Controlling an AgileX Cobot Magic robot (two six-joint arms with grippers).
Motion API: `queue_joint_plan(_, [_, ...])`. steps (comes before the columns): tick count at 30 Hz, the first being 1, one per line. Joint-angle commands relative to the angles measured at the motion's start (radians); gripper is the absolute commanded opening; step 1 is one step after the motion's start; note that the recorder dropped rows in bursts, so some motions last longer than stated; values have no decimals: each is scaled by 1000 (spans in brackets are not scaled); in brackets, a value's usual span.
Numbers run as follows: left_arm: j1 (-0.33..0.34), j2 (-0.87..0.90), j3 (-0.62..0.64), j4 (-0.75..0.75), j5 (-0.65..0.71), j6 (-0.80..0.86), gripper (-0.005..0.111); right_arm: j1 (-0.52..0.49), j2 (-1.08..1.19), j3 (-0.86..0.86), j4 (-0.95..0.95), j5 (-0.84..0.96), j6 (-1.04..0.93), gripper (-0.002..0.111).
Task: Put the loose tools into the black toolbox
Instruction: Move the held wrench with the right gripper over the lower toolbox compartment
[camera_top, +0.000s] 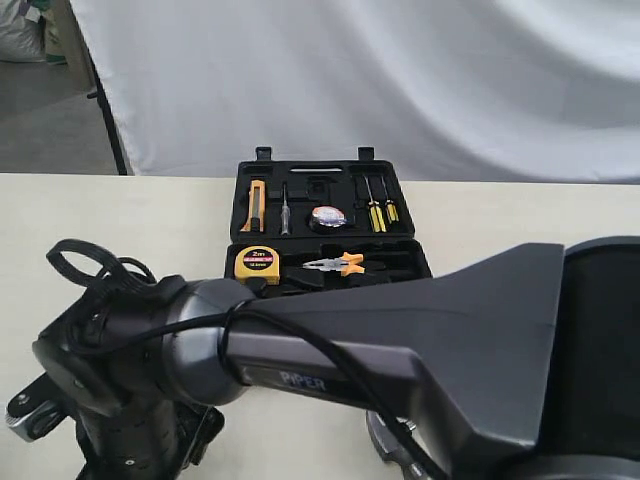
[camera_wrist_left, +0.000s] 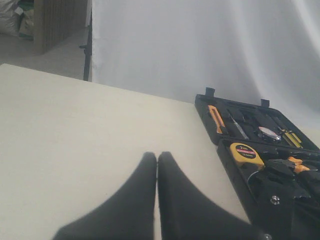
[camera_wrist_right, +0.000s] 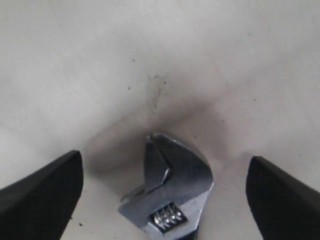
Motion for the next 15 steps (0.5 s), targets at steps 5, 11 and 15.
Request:
queue_joint_plan(5, [25,-3,-3,4,-7,-5,1,-73,-3,33,13,78,139,83])
queue_joint_plan(11, [25,-3,-3,4,-7,-5,1,-83,-3,59,56,27,131,67])
queue_joint_plan(15, [25,-3,-3,4,-7,-5,1,-83,-3,59,56,16,120,38])
